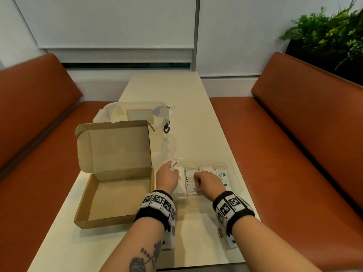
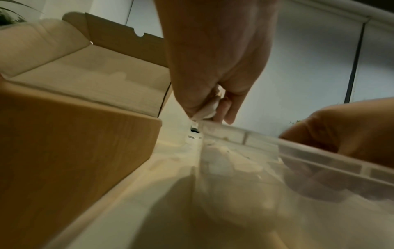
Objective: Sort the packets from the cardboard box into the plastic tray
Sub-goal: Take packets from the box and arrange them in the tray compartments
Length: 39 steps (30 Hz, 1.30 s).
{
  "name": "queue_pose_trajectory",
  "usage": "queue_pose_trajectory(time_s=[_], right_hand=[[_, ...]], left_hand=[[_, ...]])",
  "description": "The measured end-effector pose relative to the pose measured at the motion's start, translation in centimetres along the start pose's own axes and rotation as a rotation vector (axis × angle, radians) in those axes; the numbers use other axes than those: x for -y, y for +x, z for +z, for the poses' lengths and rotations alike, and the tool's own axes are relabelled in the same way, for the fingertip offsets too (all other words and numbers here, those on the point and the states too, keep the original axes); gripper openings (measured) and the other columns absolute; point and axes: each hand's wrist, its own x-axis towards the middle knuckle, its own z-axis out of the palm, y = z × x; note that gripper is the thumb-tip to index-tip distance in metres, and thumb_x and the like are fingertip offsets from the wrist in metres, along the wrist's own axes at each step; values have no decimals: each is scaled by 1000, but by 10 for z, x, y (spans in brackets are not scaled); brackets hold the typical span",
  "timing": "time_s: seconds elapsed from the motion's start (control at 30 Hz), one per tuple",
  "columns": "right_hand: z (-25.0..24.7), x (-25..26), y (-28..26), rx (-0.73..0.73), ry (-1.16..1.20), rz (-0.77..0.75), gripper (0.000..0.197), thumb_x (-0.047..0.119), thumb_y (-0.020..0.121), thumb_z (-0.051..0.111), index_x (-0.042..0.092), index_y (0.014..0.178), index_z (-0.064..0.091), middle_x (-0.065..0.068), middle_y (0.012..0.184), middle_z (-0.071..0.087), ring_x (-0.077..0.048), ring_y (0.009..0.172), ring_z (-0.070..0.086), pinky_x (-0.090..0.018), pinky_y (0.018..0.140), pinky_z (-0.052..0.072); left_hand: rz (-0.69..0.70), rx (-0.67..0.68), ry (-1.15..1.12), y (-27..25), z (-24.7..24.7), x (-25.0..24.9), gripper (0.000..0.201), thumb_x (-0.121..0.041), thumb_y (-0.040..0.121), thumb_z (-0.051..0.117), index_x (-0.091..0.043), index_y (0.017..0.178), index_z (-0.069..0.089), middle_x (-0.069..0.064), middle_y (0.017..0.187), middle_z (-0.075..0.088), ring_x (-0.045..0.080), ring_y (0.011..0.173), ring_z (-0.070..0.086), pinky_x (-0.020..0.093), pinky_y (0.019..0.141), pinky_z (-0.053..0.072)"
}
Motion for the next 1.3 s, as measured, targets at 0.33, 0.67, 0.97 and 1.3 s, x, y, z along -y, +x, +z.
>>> queue_pose_trajectory(time_s=[0.33, 0.67, 0.97, 1.3], right_hand=[[-1, 6, 0, 31, 27, 79, 33, 15, 79, 63, 22, 62, 36, 1, 72, 49, -17, 69, 47, -26, 61, 39], [-9, 27, 1, -186, 531, 100, 42, 43, 91, 55, 5, 71, 56, -6, 64, 57, -14, 58, 48, -28, 56, 39], [-22, 38, 4, -292, 894, 80, 11, 3, 77, 72, 12, 83, 69, 3, 68, 65, -4, 57, 57, -10, 57, 48], [-31, 23, 6, -340, 1162, 99, 9, 3, 77, 73, 12, 79, 73, -6, 75, 70, -15, 68, 66, -15, 64, 53]], left_hand=[[-23, 19, 28, 2, 0, 1, 20, -8, 93, 44, -18, 76, 47, -2, 79, 49, 21, 86, 47, 24, 69, 30], [-131, 113, -616, 5, -3, -5, 48, -39, 103, 25, -13, 126, 59, 9, 127, 58, 21, 108, 57, 32, 94, 46], [-215, 89, -798, 12, -10, -11, 35, -36, 96, 52, -6, 112, 58, 11, 99, 63, 19, 83, 64, 26, 72, 56], [-127, 17, -861, 13, -17, -6, 27, -3, 87, 65, -3, 112, 55, 15, 96, 64, 17, 81, 66, 17, 67, 56]])
